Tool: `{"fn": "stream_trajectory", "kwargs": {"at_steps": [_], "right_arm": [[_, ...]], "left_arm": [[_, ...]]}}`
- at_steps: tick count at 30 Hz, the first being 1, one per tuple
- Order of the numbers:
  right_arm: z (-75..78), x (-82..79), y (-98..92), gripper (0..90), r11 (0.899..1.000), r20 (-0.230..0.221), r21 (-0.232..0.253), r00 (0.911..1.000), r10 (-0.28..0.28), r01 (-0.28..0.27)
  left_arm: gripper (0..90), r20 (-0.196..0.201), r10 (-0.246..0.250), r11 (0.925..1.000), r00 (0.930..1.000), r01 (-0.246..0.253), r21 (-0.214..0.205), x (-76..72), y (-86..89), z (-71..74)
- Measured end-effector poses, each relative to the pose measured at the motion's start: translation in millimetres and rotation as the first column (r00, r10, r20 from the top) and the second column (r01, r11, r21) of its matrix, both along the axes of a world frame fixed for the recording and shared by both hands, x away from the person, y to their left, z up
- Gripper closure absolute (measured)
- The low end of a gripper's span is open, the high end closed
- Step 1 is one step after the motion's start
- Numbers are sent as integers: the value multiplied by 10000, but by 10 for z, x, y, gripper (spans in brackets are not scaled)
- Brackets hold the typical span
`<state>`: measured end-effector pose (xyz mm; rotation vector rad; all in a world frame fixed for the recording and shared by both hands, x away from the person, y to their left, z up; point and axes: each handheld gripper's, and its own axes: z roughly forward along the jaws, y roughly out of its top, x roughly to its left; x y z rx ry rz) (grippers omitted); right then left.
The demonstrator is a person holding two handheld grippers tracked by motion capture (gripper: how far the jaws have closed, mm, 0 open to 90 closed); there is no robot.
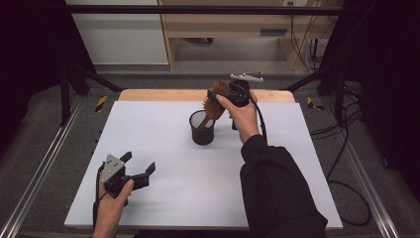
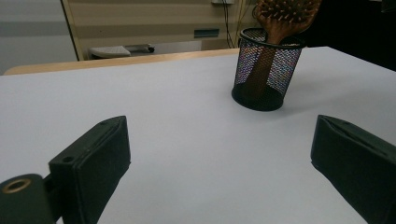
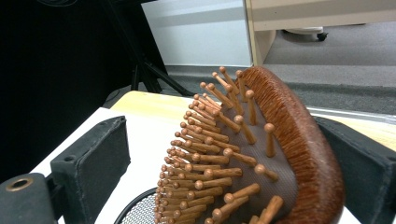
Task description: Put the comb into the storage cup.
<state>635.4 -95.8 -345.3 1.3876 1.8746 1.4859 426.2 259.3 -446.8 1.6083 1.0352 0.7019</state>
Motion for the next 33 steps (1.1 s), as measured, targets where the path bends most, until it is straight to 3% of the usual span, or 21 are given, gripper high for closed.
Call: {"fn": "stream_trajectory", "kwargs": {"at_steps": [13, 17, 28, 33], "right_arm": [[20, -17, -15, 66, 9999, 48, -83, 9999, -96, 96], [47, -61, -36, 72, 9991, 491, -373, 9986, -203, 221], [178, -195, -169, 88, 9972, 1380, -137, 9879, -711, 737], [215, -252, -231, 112, 9967, 1707, -255, 9828, -710, 765]], "left_arm": [[52, 22, 13, 10000, 10000, -13, 0, 0, 5, 1], [51, 2, 96, 9999, 10000, -96, -27, 0, 19, -1], [51, 20, 148, 9999, 9999, -148, 40, -4, 15, 0], [51, 39, 142, 9999, 9999, -142, 25, -2, 10, 5]]}}
